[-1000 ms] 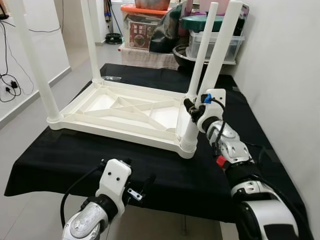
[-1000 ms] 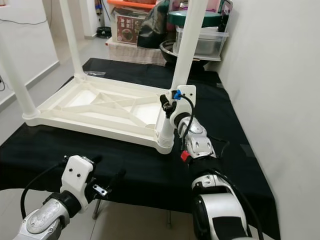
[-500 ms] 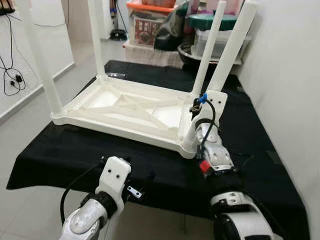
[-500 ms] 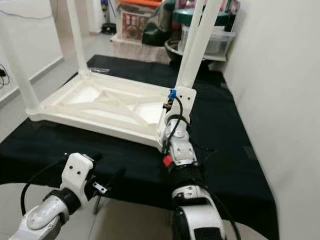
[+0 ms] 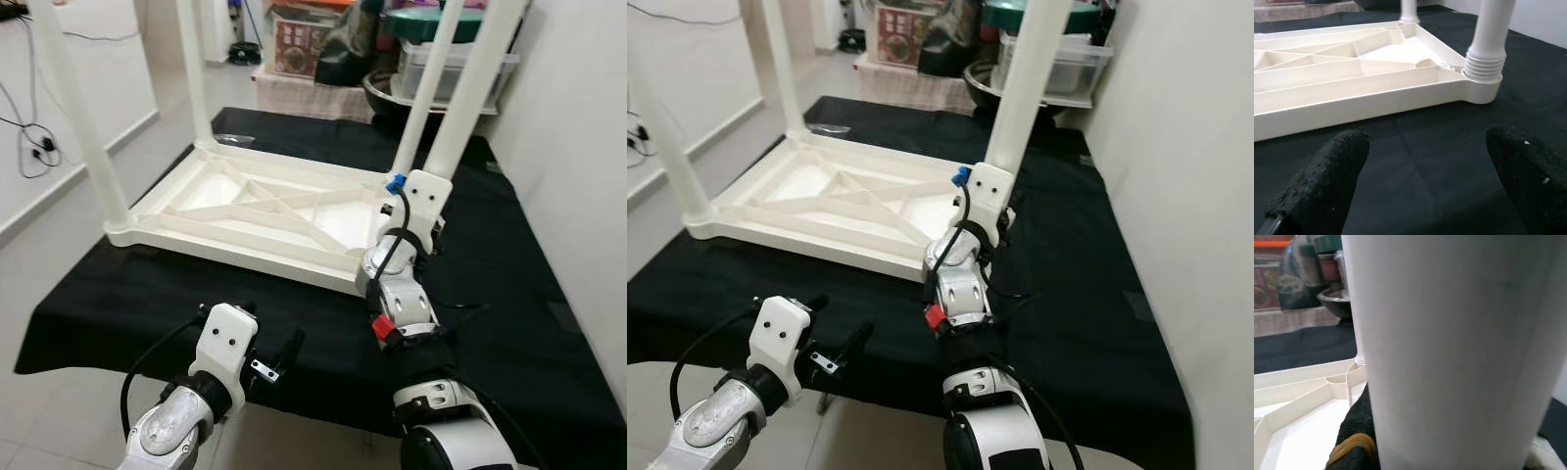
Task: Building children table
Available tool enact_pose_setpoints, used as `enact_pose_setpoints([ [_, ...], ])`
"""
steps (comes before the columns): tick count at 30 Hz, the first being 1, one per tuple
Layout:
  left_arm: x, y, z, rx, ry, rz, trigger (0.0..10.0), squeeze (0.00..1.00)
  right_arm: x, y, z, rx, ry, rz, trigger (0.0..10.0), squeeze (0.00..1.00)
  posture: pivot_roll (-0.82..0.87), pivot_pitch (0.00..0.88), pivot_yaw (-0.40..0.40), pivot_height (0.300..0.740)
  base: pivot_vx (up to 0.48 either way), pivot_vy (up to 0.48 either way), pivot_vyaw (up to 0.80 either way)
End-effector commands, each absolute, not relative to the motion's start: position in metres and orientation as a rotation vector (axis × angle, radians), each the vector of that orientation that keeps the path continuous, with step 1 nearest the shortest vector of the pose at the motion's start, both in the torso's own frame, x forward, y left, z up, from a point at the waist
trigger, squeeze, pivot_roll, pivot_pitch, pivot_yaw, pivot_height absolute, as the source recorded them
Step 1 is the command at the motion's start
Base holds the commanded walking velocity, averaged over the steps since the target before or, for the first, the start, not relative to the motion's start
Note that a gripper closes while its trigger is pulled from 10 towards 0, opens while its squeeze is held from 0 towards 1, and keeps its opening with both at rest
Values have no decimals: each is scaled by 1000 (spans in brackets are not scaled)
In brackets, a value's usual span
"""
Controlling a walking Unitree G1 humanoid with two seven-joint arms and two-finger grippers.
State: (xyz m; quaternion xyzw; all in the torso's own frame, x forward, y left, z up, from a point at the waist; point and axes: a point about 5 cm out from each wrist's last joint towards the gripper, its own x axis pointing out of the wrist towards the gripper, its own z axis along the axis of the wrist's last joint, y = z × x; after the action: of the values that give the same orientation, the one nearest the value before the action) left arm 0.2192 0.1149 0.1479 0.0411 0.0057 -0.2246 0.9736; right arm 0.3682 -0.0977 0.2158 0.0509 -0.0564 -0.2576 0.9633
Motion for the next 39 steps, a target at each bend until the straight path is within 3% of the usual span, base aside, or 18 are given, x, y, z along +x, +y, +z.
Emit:
enact_pose_setpoints([
  [1, 223, 117, 146, 79, 18, -435, 10000, 0, 367, -66, 230, 218, -133, -392, 10000, 0, 133, 73, -76, 740, 0, 0, 0],
  [11, 231, 115, 146, 44, 17, -422, 10000, 0, 374, -107, 279, 317, -279, -296, 10000, 0, 113, 42, -76, 740, 0, 0, 0],
  [12, 234, 115, 148, 41, 10, -422, 10000, 1000, 374, -113, 288, 334, -315, -239, 10000, 0, 111, 32, -78, 740, 0, 0, 0],
  [18, 249, 116, 160, 103, -51, -413, 10000, 1000, 370, -114, 290, 417, -311, -10, 10000, 0, 107, 7, -76, 740, 0, 0, 0],
  [19, 253, 117, 163, 141, -66, -411, 10000, 169, 368, -112, 287, 424, -300, 32, 10000, 0, 106, 0, -76, 740, 0, 0, 0],
  [20, 253, 117, 163, 141, -66, -411, 10000, 169, 368, -112, 287, 424, -300, 32, 10000, 0, 106, 0, -76, 740, 0, 0, 0],
  [21, 259, 117, 165, 182, -78, -418, 10000, 0, 366, -109, 283, 434, -284, 73, 10000, 0, 102, 0, -74, 740, 0, 0, 0],
  [30, 298, 110, 181, 352, -173, -449, 10000, 0, 350, -93, 255, 499, -180, 212, 10000, 0, 91, 0, -71, 740, 0, 0, 0],
  [39, 320, 88, 178, 355, -178, -518, 10000, 0, 337, -81, 249, 530, -140, 289, 10000, 0, 83, 0, -61, 740, 0, 0, 0],
])
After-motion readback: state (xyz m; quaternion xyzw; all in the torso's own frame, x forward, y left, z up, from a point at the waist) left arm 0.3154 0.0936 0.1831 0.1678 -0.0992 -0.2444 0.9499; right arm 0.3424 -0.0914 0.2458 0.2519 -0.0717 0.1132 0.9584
